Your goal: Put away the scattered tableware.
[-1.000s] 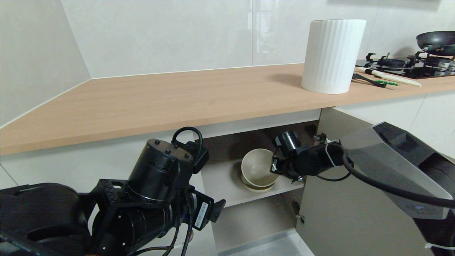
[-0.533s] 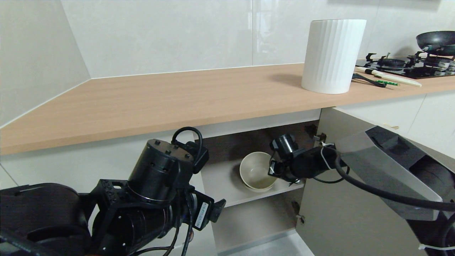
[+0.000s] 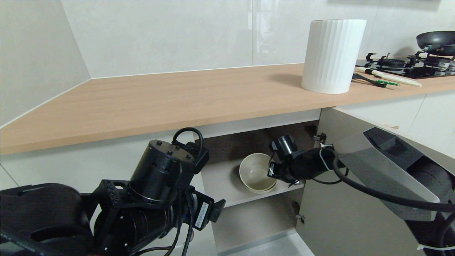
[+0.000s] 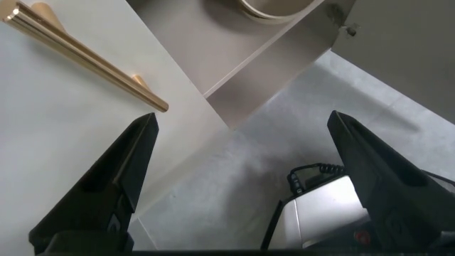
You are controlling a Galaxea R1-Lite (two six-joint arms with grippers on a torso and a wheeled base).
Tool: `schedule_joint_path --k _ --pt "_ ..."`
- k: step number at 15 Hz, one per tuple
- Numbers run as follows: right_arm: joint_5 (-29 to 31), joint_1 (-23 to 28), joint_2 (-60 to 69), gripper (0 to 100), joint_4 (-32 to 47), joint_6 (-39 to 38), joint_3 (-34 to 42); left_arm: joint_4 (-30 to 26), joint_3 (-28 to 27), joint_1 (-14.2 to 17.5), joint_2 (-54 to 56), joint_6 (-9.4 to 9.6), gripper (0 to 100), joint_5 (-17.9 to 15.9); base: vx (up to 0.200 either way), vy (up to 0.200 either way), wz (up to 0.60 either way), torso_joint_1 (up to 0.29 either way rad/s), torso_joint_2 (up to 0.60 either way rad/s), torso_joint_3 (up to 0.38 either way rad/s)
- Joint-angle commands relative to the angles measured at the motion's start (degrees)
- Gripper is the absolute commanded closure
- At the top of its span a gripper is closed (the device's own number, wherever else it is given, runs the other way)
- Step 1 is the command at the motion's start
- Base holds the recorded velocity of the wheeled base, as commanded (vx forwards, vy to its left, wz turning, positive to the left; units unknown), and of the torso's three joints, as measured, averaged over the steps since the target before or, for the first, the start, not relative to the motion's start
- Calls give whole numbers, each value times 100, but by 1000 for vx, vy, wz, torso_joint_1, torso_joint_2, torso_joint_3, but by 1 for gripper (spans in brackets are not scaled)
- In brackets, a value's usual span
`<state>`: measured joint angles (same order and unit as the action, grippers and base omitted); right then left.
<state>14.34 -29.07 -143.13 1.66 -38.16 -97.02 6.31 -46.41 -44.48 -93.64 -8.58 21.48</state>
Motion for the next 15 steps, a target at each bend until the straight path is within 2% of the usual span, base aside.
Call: schedule_joint_path --k 1,4,5,12,15 --pt "-1 -2 -4 100 1 1 -1 1 -8 1 -14 -12 0 5 0 0 0 0 0 0" --pt "8 -11 -22 100 1 54 -1 1 -8 1 -6 -12 0 5 0 0 0 0 0 0" --pt "8 -11 -22 0 1 54 -1 1 -8 1 -6 -12 0 5 0 0 0 0 0 0" --pt "8 -11 40 0 1 63 35 1 -17 1 -14 -12 0 67 0 0 0 0 0 0" --pt "-27 -98 646 0 142 45 579 1 -44 1 -23 -21 0 84 0 0 0 0 0 0"
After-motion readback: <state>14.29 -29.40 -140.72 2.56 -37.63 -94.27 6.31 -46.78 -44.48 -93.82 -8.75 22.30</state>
